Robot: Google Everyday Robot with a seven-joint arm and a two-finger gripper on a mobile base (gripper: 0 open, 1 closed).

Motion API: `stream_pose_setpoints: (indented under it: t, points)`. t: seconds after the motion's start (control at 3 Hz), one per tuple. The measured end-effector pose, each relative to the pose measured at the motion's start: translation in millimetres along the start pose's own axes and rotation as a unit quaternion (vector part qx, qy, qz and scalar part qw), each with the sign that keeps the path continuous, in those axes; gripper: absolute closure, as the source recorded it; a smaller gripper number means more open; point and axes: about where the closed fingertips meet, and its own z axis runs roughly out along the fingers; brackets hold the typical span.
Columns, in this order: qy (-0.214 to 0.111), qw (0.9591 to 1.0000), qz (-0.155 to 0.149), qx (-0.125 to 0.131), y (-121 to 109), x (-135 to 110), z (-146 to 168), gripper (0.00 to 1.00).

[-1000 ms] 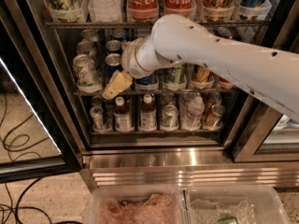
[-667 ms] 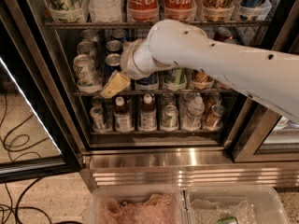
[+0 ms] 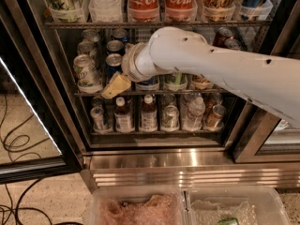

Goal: Pick pepsi can from middle shelf of fridge

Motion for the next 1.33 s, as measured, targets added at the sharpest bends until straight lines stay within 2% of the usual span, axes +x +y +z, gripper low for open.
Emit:
stream_pose_setpoints:
  t: [0.33, 0.67, 1.0, 1.33]
  points:
    - [-0.001, 1.0, 0.0, 0.0, 0.2, -0.2, 0.2, 0.0]
    - [-0.057, 0.9982, -0.012, -0.012, -1.2, 6.9, 6.1, 0.0]
    - [-0.057, 0.9982, -0.012, -0.012, -1.2, 6.8, 6.1, 0.0]
    - [-0.058, 0.9983, 0.0, -0.006, 3.3, -1.1, 5.4, 0.0]
